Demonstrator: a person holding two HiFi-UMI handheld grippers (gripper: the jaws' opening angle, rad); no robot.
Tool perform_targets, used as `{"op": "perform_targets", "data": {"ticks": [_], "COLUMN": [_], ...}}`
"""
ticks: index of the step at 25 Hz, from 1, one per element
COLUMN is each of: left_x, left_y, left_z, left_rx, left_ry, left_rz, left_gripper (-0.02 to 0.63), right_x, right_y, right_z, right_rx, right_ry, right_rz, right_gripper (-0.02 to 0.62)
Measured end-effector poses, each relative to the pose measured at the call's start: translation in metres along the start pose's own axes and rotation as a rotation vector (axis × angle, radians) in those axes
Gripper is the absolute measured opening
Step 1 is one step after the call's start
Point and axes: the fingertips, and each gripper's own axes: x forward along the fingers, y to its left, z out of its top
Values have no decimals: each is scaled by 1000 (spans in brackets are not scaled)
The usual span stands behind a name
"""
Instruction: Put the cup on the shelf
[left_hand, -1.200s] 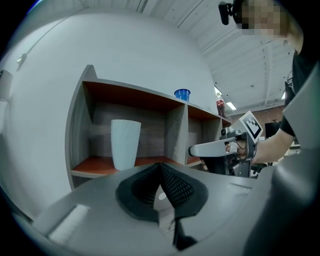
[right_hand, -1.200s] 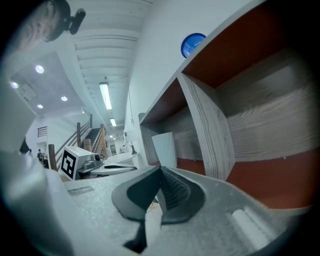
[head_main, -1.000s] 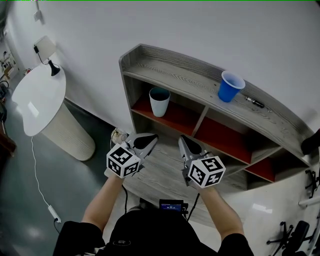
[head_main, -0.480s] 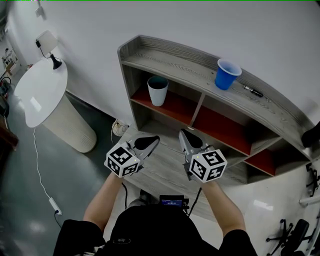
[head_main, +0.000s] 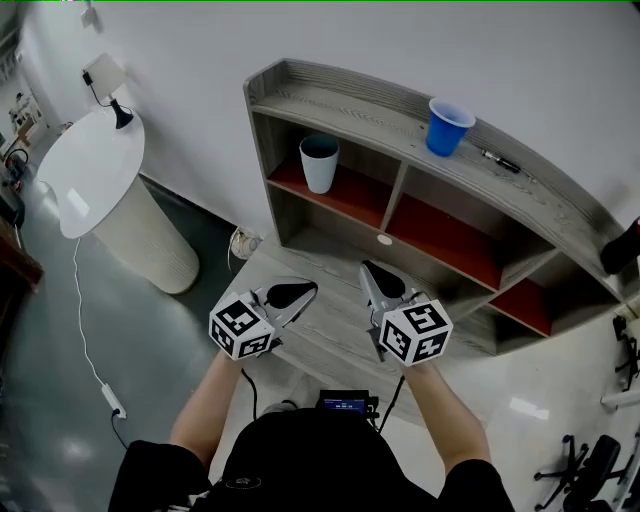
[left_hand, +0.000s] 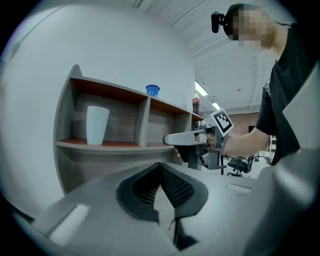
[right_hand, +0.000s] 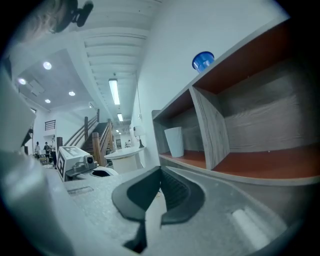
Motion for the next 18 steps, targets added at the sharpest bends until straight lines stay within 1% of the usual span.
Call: {"op": "perform_targets", "data": {"ticks": [5,9,18], "left_x": [-16,-41,-108], "left_y": [-15,-29,-59], "left_z": [0,-3,-27], "left_rx": [11,16,-4], "left_ry": [-14,-19,-17], "left_rz": [-24,-52,-79], "left_gripper": [3,3,3], "right_x": [-12,-14,-32], "right_y": [19,36,101], "right_z": [-3,-6,-26], "right_rx": [-30,-25,-11], "right_ry": [1,-4,1], "right_rz": [8,-7,-29], "right_gripper": [-3,-3,-3]}}
